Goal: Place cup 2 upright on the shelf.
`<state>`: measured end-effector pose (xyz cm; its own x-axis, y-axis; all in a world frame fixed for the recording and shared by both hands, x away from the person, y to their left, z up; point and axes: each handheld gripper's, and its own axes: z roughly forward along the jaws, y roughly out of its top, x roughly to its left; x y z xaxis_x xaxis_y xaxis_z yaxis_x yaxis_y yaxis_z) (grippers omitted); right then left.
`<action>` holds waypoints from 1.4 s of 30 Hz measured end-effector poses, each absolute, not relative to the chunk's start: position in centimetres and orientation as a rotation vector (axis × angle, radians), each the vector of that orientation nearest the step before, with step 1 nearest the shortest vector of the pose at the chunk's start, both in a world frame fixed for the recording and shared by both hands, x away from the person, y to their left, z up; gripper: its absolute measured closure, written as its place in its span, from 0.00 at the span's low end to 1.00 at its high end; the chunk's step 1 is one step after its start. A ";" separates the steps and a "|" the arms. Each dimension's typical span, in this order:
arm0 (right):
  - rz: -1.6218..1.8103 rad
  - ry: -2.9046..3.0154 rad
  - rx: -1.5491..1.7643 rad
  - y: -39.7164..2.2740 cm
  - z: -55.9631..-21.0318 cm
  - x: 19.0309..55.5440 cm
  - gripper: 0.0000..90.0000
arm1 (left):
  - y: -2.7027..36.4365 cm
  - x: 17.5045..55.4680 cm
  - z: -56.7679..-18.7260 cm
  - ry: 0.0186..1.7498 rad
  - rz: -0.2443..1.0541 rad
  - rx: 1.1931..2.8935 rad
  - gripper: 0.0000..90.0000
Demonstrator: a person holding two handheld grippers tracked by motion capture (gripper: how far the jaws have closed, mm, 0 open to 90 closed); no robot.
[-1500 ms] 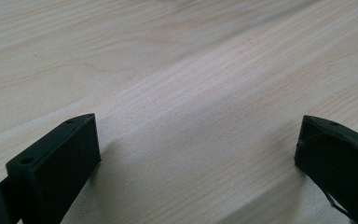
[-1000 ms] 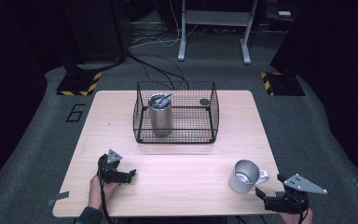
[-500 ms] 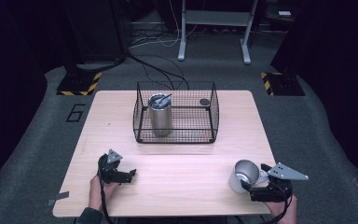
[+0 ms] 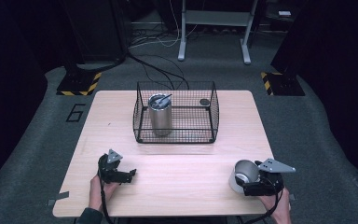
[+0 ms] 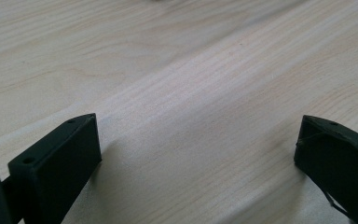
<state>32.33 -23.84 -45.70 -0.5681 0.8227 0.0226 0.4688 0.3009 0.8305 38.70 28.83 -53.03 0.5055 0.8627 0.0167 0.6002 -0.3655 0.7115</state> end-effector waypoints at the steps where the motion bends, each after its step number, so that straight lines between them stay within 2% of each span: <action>1: 1.167 2.172 1.153 -23.8 -45.8 32.4 0.00 | 28.8 38.7 -53.0 1.191 0.519 2.098 0.00; 5: 1.128 2.180 1.167 -23.7 -46.2 32.5 0.00 | 28.8 38.7 -53.0 1.195 0.518 2.094 0.00; 8: 1.125 2.176 1.150 -23.8 -46.5 32.3 0.05 | 28.7 38.7 -53.1 1.202 0.532 2.077 0.00; 27: 1.157 2.157 1.145 -23.7 -46.2 32.2 0.06 | 28.5 38.8 -53.1 1.226 0.539 2.068 0.00; 42: 1.159 2.171 1.090 -22.5 -44.0 32.8 0.06 | 28.5 38.8 -53.1 1.226 0.540 2.065 0.00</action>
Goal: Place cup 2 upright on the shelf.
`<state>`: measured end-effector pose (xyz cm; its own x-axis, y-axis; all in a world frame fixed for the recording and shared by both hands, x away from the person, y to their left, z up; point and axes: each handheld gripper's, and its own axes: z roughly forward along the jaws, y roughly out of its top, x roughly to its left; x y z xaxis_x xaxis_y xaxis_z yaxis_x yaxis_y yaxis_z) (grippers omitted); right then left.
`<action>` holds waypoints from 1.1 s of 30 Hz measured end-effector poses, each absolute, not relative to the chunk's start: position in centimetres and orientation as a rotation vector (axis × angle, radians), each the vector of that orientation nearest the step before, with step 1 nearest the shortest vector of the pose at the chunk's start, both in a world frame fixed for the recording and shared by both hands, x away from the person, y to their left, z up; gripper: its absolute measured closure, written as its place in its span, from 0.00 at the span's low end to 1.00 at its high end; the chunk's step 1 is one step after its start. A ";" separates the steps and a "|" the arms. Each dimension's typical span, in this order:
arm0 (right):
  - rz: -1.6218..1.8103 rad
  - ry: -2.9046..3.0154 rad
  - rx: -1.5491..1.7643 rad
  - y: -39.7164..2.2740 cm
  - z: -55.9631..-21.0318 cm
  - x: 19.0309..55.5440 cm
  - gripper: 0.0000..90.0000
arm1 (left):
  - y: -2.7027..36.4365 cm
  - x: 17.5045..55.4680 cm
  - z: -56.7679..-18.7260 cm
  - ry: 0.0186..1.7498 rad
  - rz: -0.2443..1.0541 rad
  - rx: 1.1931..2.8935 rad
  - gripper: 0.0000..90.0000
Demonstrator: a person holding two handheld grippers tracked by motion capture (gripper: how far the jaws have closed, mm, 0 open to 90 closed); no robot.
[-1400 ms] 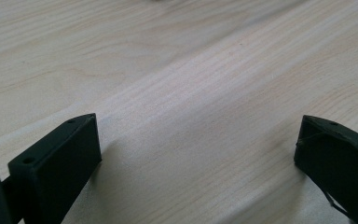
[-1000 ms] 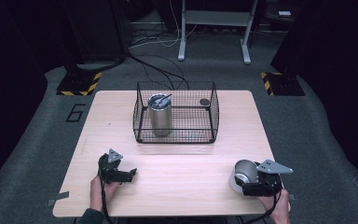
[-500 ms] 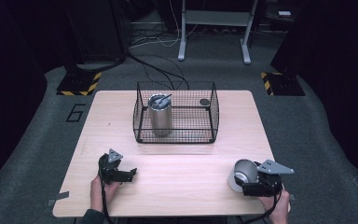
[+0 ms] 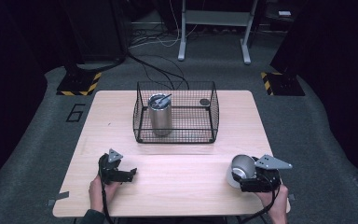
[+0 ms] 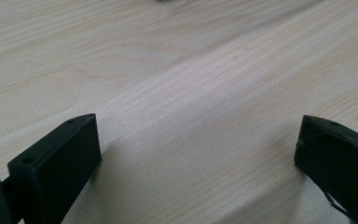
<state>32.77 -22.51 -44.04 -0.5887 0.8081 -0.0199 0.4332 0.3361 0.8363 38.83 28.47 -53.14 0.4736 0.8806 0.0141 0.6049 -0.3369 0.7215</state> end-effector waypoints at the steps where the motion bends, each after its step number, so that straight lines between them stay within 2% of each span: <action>1: 1.158 2.173 1.084 -22.5 -43.9 32.8 0.06 | 28.4 38.8 -53.2 1.228 0.537 2.062 0.00; 11: 1.185 2.203 1.060 -21.2 -43.0 34.2 0.06 | 28.7 38.9 -53.0 1.205 0.529 2.107 0.00; 33: 1.221 2.305 0.971 -15.1 -40.1 38.9 0.06 | 28.6 38.9 -53.1 1.217 0.525 2.087 0.00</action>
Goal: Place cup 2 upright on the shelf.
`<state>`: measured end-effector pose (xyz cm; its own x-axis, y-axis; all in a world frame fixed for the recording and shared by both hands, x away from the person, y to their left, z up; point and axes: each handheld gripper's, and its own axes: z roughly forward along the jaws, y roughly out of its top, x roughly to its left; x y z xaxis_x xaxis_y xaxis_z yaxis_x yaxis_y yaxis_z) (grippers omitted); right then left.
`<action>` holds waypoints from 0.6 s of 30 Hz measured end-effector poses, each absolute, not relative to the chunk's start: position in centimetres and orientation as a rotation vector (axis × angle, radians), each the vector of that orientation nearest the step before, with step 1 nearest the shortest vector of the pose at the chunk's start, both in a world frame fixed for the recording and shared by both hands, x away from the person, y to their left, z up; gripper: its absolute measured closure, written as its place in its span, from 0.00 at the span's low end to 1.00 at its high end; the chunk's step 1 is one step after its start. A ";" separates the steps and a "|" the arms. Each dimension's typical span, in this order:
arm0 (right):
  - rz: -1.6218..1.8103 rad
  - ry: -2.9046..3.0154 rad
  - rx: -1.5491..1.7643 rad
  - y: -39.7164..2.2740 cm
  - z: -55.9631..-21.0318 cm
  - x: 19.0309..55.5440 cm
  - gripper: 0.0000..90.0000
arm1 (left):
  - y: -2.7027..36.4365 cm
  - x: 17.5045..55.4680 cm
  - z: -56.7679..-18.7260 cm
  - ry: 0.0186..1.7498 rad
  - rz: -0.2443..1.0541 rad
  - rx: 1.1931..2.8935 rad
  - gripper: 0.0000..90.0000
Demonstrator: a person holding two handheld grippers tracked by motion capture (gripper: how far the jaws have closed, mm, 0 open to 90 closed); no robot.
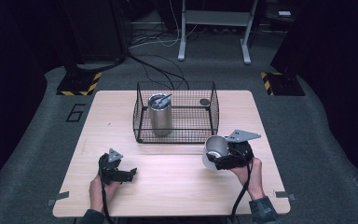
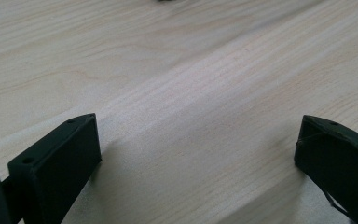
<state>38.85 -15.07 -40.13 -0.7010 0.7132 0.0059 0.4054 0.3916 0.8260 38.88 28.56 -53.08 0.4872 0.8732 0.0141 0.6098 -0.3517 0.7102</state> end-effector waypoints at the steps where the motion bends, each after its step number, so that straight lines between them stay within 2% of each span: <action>1: 1.226 2.303 0.965 -14.8 -40.1 39.1 0.06 | 28.6 38.9 -53.1 1.217 0.525 2.087 0.00; 18: 1.235 2.327 0.937 -12.6 -38.6 41.6 0.06 | 28.6 38.8 -53.1 1.218 0.526 2.088 0.00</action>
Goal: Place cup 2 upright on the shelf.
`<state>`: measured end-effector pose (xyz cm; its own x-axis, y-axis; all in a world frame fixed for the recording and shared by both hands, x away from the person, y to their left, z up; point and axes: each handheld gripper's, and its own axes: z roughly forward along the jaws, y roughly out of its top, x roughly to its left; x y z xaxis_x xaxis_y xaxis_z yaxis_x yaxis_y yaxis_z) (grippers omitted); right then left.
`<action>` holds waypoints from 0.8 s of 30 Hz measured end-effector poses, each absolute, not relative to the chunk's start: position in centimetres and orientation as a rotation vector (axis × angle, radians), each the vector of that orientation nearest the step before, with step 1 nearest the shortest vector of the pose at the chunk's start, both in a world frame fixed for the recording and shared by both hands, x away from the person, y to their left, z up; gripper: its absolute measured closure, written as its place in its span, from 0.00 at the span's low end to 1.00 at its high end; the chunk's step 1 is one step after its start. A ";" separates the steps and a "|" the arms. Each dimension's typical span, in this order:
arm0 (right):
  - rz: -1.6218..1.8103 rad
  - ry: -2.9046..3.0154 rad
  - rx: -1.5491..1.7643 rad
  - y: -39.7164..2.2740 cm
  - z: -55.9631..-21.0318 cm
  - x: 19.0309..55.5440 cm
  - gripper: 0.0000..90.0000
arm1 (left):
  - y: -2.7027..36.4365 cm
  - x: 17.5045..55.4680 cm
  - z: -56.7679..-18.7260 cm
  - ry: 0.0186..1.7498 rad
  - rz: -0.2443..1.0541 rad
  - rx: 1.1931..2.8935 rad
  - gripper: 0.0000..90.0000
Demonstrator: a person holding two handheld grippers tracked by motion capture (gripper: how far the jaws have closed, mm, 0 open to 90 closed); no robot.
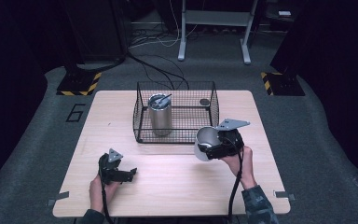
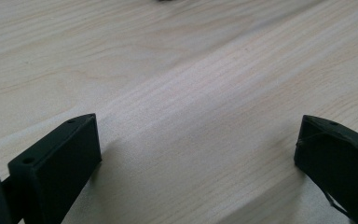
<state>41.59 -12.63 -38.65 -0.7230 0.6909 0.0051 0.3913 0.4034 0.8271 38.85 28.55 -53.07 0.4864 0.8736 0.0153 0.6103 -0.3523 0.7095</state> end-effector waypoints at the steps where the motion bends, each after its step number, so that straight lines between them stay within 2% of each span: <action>1: 1.237 2.329 0.946 -12.6 -38.5 41.6 0.06 | 28.6 38.9 -53.1 1.217 0.526 2.088 0.00; 24: 1.254 2.353 0.900 -10.1 -36.6 44.3 0.06 | 28.5 38.9 -53.1 1.219 0.533 2.085 0.00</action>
<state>44.34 -10.10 -36.59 -0.7477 0.6640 0.0081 0.3771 0.4145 0.8282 38.86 28.53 -53.10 0.4836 0.8751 0.0190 0.6079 -0.3514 0.7120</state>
